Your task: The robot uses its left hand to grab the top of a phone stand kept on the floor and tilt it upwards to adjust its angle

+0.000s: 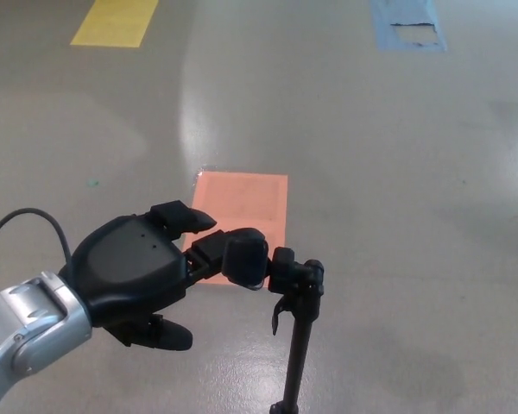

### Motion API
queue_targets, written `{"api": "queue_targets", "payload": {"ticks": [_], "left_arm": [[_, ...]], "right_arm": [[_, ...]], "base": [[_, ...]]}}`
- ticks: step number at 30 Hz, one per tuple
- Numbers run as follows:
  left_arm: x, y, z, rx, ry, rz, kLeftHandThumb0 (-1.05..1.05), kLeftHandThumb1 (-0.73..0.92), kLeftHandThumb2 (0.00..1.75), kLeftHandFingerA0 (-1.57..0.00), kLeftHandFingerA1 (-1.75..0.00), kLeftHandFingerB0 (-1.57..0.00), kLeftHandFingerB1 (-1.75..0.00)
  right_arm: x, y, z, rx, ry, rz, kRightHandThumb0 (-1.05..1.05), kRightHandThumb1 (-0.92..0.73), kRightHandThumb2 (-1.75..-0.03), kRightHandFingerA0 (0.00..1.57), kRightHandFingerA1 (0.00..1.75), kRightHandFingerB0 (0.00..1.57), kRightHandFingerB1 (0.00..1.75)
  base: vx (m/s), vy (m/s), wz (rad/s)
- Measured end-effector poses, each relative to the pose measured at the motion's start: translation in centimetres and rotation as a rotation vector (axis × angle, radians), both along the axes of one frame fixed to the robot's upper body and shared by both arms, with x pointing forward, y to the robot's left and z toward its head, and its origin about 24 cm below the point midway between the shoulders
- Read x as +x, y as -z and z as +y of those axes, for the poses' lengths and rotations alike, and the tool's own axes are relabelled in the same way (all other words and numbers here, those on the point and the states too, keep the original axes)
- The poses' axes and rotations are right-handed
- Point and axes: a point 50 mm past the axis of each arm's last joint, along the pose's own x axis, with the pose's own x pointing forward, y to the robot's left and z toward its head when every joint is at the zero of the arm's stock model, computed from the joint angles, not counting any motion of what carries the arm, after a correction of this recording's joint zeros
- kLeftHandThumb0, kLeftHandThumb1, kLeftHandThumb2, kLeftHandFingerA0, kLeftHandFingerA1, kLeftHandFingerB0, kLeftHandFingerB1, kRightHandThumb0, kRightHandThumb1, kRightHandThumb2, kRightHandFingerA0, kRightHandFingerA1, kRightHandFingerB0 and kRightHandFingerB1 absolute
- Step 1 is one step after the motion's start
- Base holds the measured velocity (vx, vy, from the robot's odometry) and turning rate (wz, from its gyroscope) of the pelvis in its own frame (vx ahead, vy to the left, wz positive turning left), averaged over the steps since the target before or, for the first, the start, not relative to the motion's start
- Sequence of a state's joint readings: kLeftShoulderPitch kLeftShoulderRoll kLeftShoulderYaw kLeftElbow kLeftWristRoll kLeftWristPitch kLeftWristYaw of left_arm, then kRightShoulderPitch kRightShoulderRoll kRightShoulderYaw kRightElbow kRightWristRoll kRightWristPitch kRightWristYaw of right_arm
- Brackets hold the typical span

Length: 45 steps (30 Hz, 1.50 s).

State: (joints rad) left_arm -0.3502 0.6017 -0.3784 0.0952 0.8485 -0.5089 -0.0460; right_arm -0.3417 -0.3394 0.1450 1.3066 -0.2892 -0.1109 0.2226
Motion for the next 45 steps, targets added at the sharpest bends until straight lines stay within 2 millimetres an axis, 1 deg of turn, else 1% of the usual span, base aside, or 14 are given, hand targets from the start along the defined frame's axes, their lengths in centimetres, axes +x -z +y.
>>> {"api": "queue_targets", "payload": {"ticks": [2,3,8,9,15,17,23,24,34,35,39,41,42,45], "left_arm": [[0.0,0.1,0.1,0.001,-0.002,0.004,-0.76,0.69,0.62,-0.26,-0.32,-0.05,-0.21],[-0.1,0.1,0.1,0.000,-0.002,0.005,-0.81,0.57,0.92,-0.20,-0.45,-0.01,-0.20],[0.0,0.3,0.3,0.001,-0.012,0.017,-0.79,0.56,0.89,-0.16,-0.42,-0.04,-0.21],[0.0,0.4,0.3,0.002,-0.013,0.020,-0.77,0.68,0.61,-0.24,-0.31,-0.04,-0.25],[0.0,0.5,0.3,0.010,-0.015,0.030,-0.77,0.69,0.62,-0.24,-0.31,-0.05,-0.21],[0.0,0.5,0.3,0.010,-0.016,0.031,-0.81,0.59,0.93,-0.14,-0.42,-0.02,-0.19],[-0.1,0.7,0.4,0.030,-0.011,0.039,-0.81,0.59,0.94,-0.15,-0.43,-0.01,-0.18],[-0.1,0.8,0.4,0.032,-0.010,0.040,-0.80,0.70,0.62,-0.25,-0.31,-0.06,-0.22],[-0.4,1.1,0.4,0.039,0.006,0.049,-0.77,0.70,0.62,-0.24,-0.31,-0.05,-0.21],[-0.4,1.1,0.5,0.040,0.005,0.049,-0.79,0.57,0.91,-0.16,-0.43,-0.04,-0.22],[-0.4,1.0,0.5,0.042,0.006,0.051,-0.83,0.59,0.92,-0.18,-0.44,-0.02,-0.19],[-0.4,1.0,0.6,0.042,0.008,0.051,-0.78,0.70,0.62,-0.24,-0.31,-0.05,-0.21],[-0.4,1.1,0.6,0.042,0.008,0.052,-0.79,0.56,0.90,-0.17,-0.43,-0.03,-0.20],[-0.4,1.1,0.6,0.042,0.007,0.053,-0.79,0.57,0.91,-0.16,-0.43,-0.02,-0.20]], "right_arm": [[0.1,-0.1,0.0,0.001,0.000,-0.004,-0.60,-0.76,-0.62,0.31,0.41,0.28,0.33],[0.3,-0.1,0.0,0.001,-0.001,-0.007,-0.60,-0.75,-0.62,0.31,0.42,0.28,0.33],[0.7,-0.4,0.1,0.003,0.000,-0.020,-0.61,-0.77,-0.63,0.32,0.43,0.28,0.33],[0.8,-0.4,0.1,0.003,-0.001,-0.022,-0.61,-0.76,-0.63,0.30,0.44,0.26,0.34],[1.3,-0.7,0.2,0.006,-0.002,-0.037,-0.61,-0.75,-0.62,0.28,0.43,0.27,0.33],[1.5,-0.9,0.2,0.007,-0.003,-0.042,-0.61,-0.78,-0.63,0.31,0.42,0.28,0.32],[1.9,-1.1,0.3,0.003,-0.015,-0.049,-0.61,-0.77,-0.62,0.29,0.41,0.26,0.32],[1.9,-1.1,0.3,0.003,-0.015,-0.049,-0.60,-0.77,-0.62,0.29,0.41,0.27,0.33],[2.1,-1.2,0.3,0.008,-0.017,-0.051,-0.61,-0.77,-0.63,0.31,0.41,0.30,0.33],[2.1,-1.2,0.3,0.008,-0.017,-0.052,-0.61,-0.77,-0.63,0.31,0.42,0.30,0.34],[2.2,-1.3,0.4,0.009,-0.018,-0.053,-0.60,-0.77,-0.62,0.29,0.41,0.27,0.33],[2.2,-1.3,0.4,0.010,-0.018,-0.052,-0.61,-0.77,-0.62,0.30,0.42,0.26,0.32],[2.2,-1.3,0.4,0.010,-0.019,-0.052,-0.61,-0.76,-0.62,0.30,0.42,0.26,0.32],[2.2,-1.3,0.4,0.008,-0.021,-0.051,-0.61,-0.76,-0.62,0.30,0.43,0.26,0.33]], "base": [[0.00,0.000,0.00],[0.00,0.000,0.00],[0.00,0.000,0.00],[0.00,0.000,0.00],[0.00,0.000,0.00],[0.00,0.000,0.00],[0.00,0.000,0.00],[0.00,0.000,0.00],[0.00,0.000,0.00],[0.00,0.000,0.00],[0.00,0.000,0.00],[0.00,0.000,0.00],[0.00,0.000,0.00],[0.00,0.000,0.00]]}}
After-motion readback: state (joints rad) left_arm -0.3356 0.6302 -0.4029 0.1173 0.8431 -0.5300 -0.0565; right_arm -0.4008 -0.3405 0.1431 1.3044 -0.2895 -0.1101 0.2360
